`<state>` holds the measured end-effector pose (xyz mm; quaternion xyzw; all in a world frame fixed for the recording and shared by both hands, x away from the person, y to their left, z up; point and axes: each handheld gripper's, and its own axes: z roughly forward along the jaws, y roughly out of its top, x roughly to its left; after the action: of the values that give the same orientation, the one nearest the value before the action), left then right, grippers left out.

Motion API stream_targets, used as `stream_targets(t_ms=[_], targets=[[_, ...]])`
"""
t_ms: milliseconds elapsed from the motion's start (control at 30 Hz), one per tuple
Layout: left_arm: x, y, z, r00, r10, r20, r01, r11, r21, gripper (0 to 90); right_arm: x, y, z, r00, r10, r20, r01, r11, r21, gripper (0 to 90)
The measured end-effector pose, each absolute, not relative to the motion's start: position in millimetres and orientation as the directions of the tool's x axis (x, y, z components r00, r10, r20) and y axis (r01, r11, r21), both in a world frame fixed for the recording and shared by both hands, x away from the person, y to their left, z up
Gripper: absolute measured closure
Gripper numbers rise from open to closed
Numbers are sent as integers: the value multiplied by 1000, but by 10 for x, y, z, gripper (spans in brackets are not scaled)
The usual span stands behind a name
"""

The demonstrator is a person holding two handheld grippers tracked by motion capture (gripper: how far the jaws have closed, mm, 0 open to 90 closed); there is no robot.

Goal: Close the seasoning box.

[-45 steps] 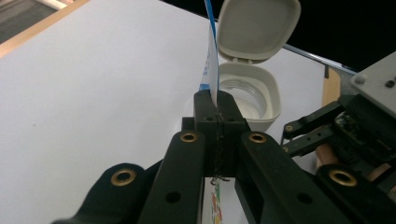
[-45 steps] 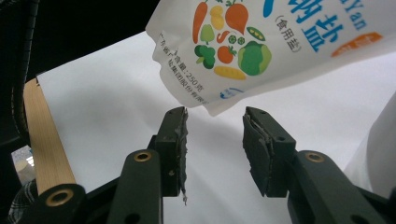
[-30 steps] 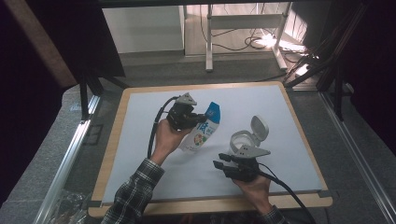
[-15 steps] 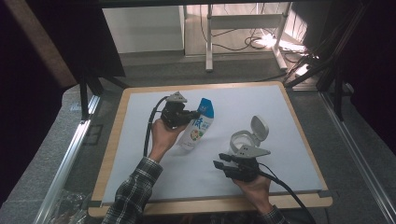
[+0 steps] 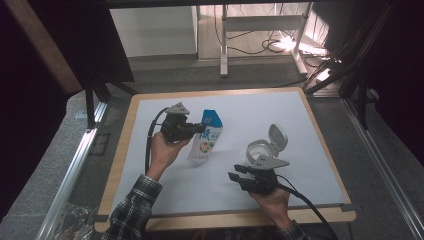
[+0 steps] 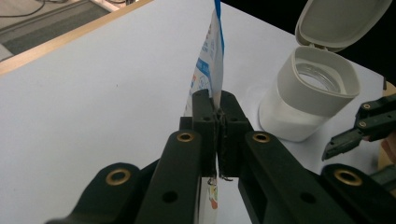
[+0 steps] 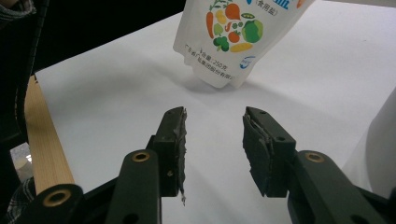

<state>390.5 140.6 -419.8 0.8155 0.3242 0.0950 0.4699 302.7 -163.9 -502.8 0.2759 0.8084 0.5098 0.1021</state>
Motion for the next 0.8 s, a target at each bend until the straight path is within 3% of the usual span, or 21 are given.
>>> stream_targets(t_ms=[800], targets=[[3429, 1703, -4408, 771, 622, -136, 402, -310, 862, 842, 3041, -1628, -5085, -834, 545, 84, 348, 403, 847, 596]])
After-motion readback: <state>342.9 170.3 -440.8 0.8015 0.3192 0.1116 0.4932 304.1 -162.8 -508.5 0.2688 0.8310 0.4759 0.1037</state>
